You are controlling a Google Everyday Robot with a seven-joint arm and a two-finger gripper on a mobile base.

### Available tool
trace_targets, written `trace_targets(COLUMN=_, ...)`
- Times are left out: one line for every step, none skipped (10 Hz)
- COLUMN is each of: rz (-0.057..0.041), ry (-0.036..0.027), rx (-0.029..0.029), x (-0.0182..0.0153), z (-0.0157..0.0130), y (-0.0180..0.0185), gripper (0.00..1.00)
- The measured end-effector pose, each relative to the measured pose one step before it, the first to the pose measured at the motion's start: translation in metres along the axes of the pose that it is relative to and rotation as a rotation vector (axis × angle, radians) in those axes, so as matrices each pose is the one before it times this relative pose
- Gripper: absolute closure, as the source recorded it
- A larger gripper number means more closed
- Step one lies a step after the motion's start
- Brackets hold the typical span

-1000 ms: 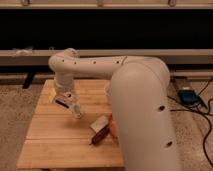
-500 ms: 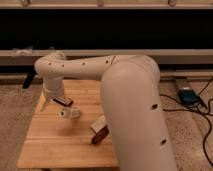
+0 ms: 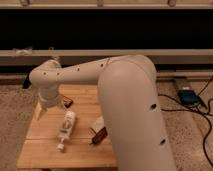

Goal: Knock the bottle over

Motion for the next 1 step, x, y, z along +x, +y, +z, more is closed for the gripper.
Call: trace_targets(rz=0.0008, ry=-0.00107, rx=-0.00004, x=-0.00028, z=-0.00051, y=-0.00044, gripper=0.2)
